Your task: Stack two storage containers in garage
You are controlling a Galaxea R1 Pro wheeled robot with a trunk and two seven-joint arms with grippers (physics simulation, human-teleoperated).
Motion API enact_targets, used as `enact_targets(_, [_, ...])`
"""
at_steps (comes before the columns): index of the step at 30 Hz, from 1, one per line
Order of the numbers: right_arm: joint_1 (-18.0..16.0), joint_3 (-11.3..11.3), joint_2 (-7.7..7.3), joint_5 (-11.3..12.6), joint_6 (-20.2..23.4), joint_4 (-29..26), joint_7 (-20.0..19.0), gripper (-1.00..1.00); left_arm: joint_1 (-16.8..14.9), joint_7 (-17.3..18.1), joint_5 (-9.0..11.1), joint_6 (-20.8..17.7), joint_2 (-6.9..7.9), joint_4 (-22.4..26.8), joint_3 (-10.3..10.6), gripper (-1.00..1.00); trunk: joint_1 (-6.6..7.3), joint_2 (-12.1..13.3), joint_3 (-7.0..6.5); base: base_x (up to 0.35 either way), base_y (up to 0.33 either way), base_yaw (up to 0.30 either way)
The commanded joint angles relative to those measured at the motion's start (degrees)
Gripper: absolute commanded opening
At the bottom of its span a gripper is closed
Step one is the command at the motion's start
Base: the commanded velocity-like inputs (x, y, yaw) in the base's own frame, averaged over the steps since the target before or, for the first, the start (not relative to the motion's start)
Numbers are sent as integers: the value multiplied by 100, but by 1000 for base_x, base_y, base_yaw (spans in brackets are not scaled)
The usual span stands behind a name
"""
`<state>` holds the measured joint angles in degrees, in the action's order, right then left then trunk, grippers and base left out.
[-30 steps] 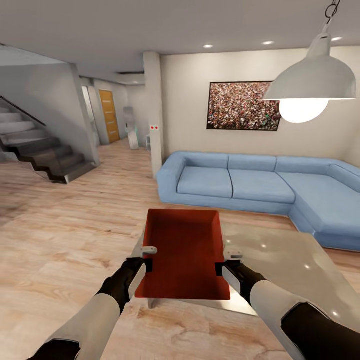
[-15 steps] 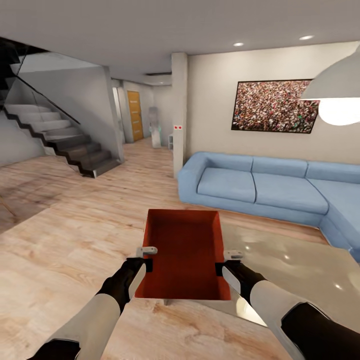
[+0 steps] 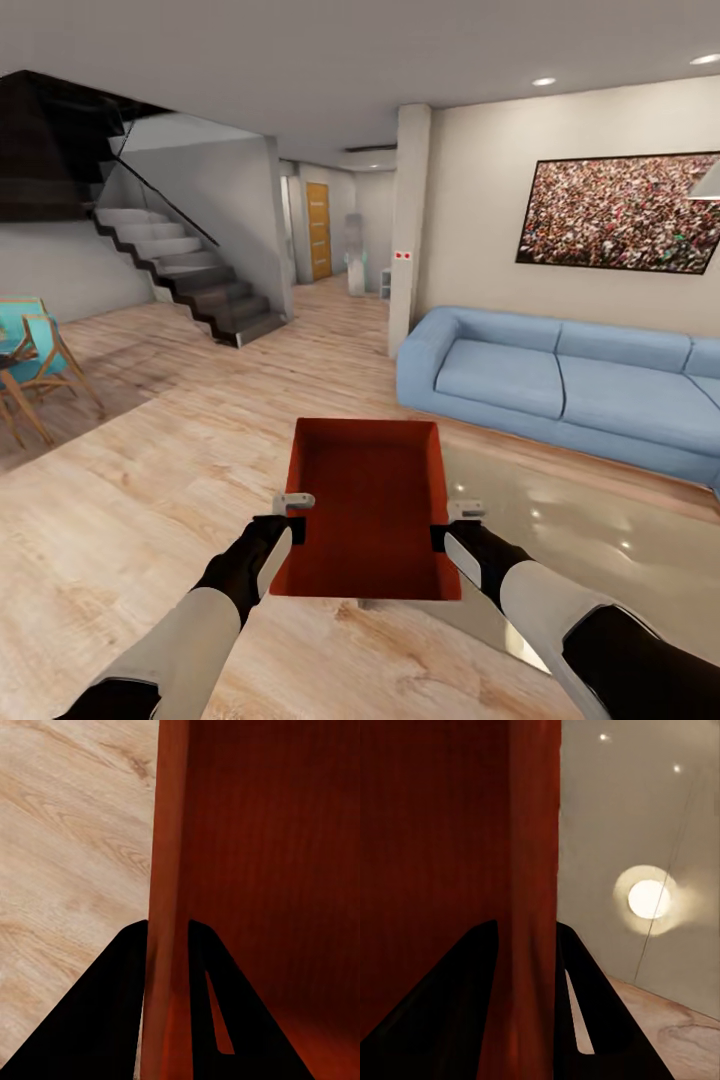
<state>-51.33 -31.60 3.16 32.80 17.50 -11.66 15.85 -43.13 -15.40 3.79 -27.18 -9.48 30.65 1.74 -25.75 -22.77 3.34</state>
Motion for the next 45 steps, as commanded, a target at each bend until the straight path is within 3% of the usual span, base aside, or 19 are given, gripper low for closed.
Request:
enact_targets(1, [-11, 31, -26, -107, -326, -21, 24, -100, -2, -59, 87, -68, 8, -173, 55, -100, -4, -14, 13, 0, 0, 300])
enact_targets(45, [-10, 31, -12, -107, -326, -21, 24, -100, -2, -59, 79, -67, 16, -182, 61, -100, -4, -14, 13, 0, 0, 300])
